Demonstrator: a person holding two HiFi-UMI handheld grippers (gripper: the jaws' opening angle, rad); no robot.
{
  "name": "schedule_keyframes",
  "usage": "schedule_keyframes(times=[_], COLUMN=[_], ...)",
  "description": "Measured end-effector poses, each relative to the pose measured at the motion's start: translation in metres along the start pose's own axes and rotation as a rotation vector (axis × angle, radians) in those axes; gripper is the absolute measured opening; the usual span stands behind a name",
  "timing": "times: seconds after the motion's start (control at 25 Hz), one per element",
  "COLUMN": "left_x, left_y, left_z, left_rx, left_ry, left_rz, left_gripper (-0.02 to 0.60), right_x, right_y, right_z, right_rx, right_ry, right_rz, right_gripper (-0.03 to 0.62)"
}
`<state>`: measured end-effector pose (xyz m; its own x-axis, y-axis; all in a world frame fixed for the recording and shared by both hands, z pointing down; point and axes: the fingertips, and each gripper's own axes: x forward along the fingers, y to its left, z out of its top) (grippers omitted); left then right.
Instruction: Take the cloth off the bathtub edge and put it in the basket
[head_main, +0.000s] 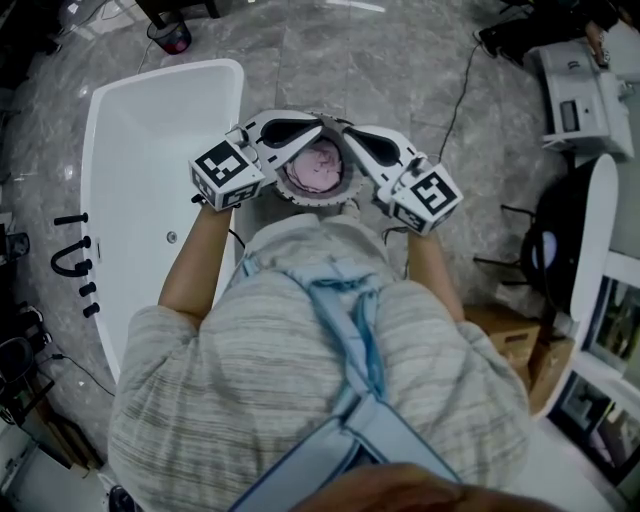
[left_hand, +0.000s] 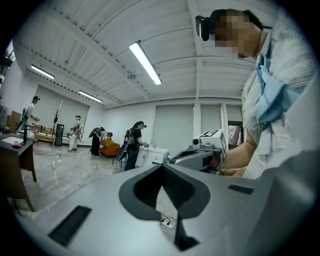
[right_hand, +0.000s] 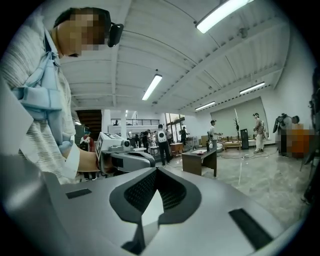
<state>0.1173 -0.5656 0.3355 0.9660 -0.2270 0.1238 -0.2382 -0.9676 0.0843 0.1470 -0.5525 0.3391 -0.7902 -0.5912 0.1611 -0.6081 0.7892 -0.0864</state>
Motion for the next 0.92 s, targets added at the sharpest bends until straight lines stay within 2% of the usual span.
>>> schedule_keyframes(times=[0.16, 0.48, 0.92], left_x=[-0.009, -0.022, -0.037], left_y=[-0.007, -0.007, 0.005], left_z=[0.003, 0.015, 0.008], left_rx=[0.007, -0.026, -0.06], left_ry=[-0.018, -0.066, -0.074], left_rz=[0.011, 0.05, 0.08], left_gripper=[0.003, 0.003, 0.003], right_x=[-0.007, -0.011, -0.019], right_y=[0.006, 0.012, 0.003], right_z=[0.011, 0.016, 0.024], right_rx=[0.018, 0.02, 0.036], right_ry=[-0.038, -0.038, -0.055], right_rz=[-0.008, -0.006, -0.032], right_gripper=[0.003, 0.003, 0.003])
